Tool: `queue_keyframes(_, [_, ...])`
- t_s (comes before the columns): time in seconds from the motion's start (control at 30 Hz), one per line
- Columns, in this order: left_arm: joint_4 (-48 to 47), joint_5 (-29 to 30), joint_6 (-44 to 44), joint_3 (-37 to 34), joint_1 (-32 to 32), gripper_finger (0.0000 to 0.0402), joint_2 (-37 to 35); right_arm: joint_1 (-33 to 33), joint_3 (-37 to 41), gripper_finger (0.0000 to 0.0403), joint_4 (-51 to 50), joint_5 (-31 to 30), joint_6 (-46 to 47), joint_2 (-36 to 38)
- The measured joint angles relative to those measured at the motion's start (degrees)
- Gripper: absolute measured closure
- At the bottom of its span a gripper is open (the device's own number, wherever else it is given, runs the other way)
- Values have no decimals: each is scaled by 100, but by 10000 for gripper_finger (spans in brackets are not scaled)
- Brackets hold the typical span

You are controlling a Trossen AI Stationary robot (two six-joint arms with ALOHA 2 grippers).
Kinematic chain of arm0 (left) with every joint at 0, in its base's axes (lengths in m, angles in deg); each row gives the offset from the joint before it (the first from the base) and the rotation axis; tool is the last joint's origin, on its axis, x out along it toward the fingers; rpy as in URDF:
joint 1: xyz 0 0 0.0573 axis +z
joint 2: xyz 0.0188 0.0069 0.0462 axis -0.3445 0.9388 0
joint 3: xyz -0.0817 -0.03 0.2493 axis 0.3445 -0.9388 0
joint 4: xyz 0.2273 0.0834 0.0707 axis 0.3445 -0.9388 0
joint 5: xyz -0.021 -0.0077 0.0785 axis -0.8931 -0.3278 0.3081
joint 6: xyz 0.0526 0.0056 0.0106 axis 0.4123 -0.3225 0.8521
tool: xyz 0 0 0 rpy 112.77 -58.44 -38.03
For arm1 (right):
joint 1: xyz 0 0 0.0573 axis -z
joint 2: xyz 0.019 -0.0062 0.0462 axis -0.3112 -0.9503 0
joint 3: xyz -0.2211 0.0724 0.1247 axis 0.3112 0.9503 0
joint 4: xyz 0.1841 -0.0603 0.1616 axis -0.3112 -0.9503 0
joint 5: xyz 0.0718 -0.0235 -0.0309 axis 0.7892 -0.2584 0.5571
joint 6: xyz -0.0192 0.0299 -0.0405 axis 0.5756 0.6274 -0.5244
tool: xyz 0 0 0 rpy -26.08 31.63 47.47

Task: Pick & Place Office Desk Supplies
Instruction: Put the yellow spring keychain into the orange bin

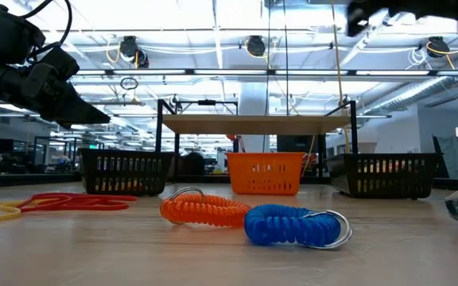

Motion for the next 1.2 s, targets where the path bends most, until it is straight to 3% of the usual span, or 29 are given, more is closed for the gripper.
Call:
queue_keyframes(0.2, [1,0,35,0,0,382,0,492,1130,393,-478,-70,328,2297])
queue_keyframes(0.37, [1,0,34,0,0,382,0,829,1513,393,-1326,-117,706,3316])
queue_keyframes(0.8, [-1,2,25,0,0,382,0,866,2284,395,-925,-118,794,3559])
queue_keyframes(1.2, [1,2,20,0,0,382,0,864,2330,395,-914,-110,764,3518])
